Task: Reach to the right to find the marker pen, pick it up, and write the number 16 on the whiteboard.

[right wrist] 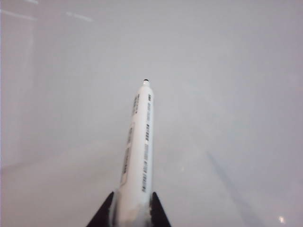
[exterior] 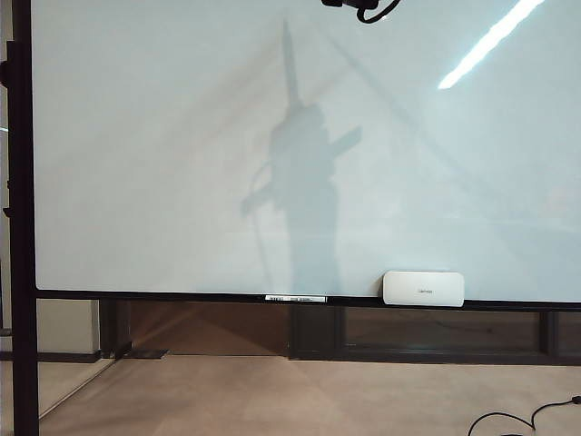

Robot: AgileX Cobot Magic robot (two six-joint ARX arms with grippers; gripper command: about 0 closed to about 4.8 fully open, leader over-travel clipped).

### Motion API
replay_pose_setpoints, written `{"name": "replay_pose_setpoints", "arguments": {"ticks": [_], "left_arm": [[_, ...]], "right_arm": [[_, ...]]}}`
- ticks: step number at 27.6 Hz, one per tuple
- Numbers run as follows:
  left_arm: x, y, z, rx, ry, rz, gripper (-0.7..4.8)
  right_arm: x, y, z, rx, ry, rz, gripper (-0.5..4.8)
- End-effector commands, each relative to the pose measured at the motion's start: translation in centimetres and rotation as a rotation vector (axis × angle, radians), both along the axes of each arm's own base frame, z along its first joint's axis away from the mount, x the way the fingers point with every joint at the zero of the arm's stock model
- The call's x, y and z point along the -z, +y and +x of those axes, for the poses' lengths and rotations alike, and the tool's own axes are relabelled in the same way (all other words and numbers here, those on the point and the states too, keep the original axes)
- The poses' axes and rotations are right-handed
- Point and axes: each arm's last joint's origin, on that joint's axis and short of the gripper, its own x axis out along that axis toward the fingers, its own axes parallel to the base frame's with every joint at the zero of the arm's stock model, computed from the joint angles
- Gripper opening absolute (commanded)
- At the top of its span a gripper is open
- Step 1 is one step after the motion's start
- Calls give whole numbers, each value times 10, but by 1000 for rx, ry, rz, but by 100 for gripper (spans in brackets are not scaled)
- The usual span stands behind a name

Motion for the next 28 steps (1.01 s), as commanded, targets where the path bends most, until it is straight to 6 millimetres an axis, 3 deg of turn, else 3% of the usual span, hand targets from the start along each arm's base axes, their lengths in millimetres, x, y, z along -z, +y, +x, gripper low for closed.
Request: {"name": "replay_pose_setpoints", "arguments": {"ticks": [1,8,14,28], "left_arm": [[-3,0,-1,5,-19,-1,-5],[-3,0,-1,2,-19,8,-6],[-4,0,-1,-6,-45,34,-5],[-4,1,-1,-22,-55,49,-5]], "right_arm": [[-6,1,-2,-15,-63,26,-1],[5,6,7,-57,-163,49,-1],[16,11,19,-41,-142,46,-1],[6,17,35,22,-109,31,-1]]}}
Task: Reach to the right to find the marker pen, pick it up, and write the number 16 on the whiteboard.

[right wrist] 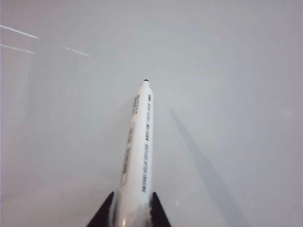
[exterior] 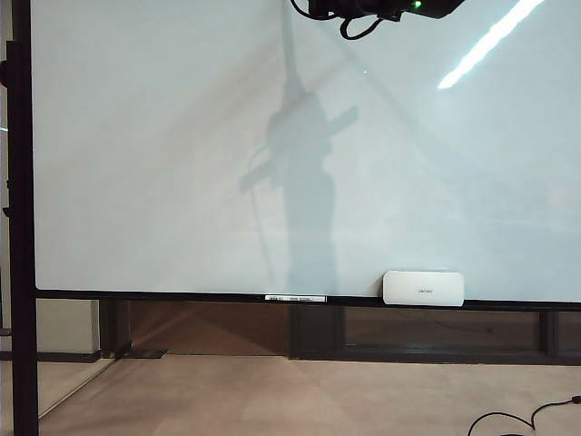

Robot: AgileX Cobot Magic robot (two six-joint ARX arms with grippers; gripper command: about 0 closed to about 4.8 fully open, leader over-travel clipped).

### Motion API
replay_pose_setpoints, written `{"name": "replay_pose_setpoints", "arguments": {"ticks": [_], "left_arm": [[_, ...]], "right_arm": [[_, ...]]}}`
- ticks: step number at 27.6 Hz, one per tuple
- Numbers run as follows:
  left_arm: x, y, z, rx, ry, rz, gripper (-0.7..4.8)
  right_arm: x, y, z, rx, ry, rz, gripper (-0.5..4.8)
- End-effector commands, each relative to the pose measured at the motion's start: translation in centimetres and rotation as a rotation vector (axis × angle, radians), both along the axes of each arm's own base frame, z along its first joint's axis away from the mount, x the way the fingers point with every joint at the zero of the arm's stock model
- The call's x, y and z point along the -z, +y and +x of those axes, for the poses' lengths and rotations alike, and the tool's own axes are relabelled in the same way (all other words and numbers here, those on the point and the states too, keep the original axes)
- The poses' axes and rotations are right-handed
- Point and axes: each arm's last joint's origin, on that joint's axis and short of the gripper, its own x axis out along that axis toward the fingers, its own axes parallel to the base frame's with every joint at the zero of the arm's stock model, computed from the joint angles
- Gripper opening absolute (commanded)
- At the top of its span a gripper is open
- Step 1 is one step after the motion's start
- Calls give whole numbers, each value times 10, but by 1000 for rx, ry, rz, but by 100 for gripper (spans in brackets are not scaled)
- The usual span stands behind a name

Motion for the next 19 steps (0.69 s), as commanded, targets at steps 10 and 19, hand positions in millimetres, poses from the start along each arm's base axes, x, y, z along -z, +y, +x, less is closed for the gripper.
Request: {"name": "replay_pose_setpoints", "arguments": {"ticks": [10,19], "left_arm": [[-4,1,-1,-13,-32,13,-5],[-4,1,-1,-13,-33,13,-5]], "right_arm": [[3,1,2,47,68,-22,-1],[15,2,6,79,188,-65,-1]]}}
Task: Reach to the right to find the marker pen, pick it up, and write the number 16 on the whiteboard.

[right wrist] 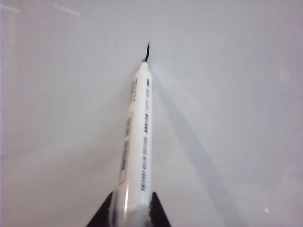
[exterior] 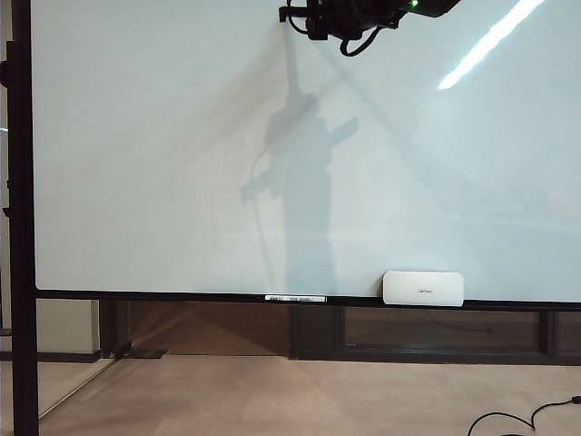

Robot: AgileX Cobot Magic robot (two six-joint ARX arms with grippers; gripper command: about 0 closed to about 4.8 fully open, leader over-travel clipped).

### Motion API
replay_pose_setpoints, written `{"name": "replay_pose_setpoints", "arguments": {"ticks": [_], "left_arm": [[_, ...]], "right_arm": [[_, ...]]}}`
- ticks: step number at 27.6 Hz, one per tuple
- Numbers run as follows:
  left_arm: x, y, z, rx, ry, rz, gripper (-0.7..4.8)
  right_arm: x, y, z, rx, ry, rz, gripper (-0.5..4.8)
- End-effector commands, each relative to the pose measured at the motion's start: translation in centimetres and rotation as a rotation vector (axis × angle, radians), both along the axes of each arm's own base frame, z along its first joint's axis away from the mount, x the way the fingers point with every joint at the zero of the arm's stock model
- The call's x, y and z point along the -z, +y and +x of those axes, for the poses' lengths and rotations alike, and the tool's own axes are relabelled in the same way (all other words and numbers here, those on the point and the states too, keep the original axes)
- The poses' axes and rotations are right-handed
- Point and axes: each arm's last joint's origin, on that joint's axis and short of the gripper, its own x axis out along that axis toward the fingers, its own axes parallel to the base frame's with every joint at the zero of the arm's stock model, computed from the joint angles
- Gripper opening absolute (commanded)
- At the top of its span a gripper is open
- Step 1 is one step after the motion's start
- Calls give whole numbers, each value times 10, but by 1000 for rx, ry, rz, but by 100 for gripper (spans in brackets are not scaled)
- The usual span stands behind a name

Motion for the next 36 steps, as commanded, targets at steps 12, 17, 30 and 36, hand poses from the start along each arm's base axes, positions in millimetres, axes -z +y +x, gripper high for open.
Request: {"name": "replay_pose_setpoints", "arguments": {"ticks": [12,17,30,36], "left_arm": [[-6,1,-2,-10,-38,-13,-6],[-6,1,-2,-10,-44,-15,-5],[-6,1,-2,-10,-45,-16,-5],[-6,1,-2,-10,-38,-14,-5]], "right_arm": [[23,0,3,54,260,-63,-1],[34,1,4,55,353,-105,-1],[43,1,6,62,399,-128,-1],[21,3,-9,41,377,-125,-1]]}}
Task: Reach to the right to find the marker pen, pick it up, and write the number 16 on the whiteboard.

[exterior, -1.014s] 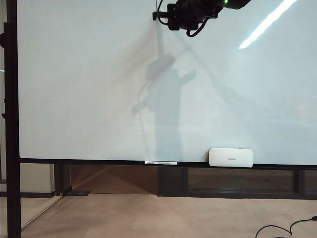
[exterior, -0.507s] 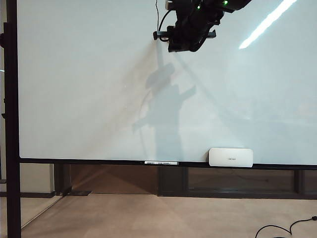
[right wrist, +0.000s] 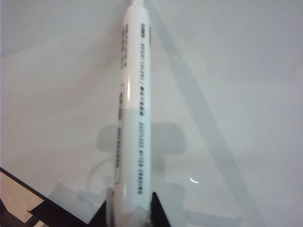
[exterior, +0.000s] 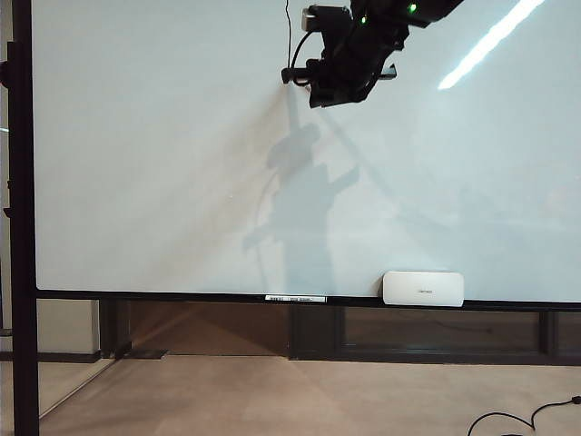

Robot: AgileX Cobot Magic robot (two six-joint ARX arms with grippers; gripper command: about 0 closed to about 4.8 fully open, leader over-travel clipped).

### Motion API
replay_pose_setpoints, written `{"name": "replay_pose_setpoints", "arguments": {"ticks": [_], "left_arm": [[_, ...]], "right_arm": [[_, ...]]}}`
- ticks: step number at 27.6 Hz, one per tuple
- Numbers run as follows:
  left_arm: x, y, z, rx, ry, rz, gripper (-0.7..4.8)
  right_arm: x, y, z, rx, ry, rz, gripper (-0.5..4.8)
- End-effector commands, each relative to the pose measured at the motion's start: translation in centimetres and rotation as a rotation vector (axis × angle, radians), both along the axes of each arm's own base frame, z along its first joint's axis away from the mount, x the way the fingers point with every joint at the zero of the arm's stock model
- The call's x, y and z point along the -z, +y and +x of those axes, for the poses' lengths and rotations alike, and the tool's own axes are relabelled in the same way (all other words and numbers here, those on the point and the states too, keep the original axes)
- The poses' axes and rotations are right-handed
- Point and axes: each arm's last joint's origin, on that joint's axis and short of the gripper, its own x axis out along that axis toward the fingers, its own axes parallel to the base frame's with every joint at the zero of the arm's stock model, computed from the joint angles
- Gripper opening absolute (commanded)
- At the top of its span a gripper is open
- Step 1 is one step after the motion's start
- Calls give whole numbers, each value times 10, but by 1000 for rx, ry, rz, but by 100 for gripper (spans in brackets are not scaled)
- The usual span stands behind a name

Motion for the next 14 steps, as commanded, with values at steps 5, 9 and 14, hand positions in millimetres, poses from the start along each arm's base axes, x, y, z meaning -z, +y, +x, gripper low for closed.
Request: {"name": "replay_pose_setpoints", "arguments": {"ticks": [5,9,14], "left_arm": [[-4,1,-2,-3,-18,-6,-5],[-4,1,-3,-2,-25,-8,-6],[-5,1,-4,-2,-30,-10,-5]], "right_arm": [[-53,1,-35,-17,-96,20,-1],[-79,-2,-53,27,-165,9,-1],[-98,-11,-66,83,-201,7,-1]]}}
